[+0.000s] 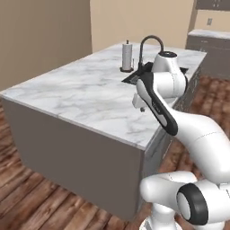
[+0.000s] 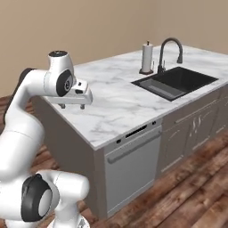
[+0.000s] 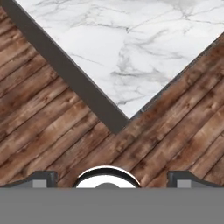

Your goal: Open the dishwasher door and pull out the top rack.

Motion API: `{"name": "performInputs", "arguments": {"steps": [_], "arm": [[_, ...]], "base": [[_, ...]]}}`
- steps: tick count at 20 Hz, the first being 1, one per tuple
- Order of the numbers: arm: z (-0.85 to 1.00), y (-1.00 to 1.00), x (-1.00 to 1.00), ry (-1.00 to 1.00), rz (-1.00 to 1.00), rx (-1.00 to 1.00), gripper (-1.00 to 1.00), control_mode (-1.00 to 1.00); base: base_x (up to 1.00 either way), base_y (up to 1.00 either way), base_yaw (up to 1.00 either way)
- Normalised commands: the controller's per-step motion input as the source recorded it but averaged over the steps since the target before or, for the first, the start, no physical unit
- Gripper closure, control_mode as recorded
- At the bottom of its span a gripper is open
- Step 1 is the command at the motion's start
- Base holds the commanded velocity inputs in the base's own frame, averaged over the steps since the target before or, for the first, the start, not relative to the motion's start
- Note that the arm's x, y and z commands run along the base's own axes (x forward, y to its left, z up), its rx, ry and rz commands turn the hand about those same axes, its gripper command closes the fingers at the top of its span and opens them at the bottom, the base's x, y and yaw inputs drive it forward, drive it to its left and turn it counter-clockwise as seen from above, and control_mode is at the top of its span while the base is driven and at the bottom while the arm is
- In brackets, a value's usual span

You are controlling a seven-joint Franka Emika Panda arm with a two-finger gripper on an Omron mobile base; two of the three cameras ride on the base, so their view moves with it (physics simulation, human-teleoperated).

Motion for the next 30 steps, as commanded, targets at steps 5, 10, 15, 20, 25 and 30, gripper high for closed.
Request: {"name": "performInputs", "arguments": {"steps": [5, 10, 15, 20, 25, 30], "arm": [[0.0, 0.0, 0.0, 0.0, 0.0, 0.0, -1.0, 1.0], [0.0, 0.0, 0.0, 0.0, 0.0, 0.0, -1.0, 1.0], [0.0, 0.0, 0.0, 0.0, 0.0, 0.0, -1.0, 1.0], [0.0, 0.0, 0.0, 0.0, 0.0, 0.0, -1.0, 1.0], [0.0, 0.0, 0.0, 0.0, 0.0, 0.0, -1.0, 1.0], [0.0, 0.0, 0.0, 0.0, 0.0, 0.0, -1.0, 1.0]], "base": [[0.5, 0.53, -0.25], [0.19, -0.09, -0.03], [0.0, -0.24, -0.06], [-0.34, -0.47, -0.16], [-0.13, -0.7, -0.27], [0.26, -0.13, -0.19]]}}
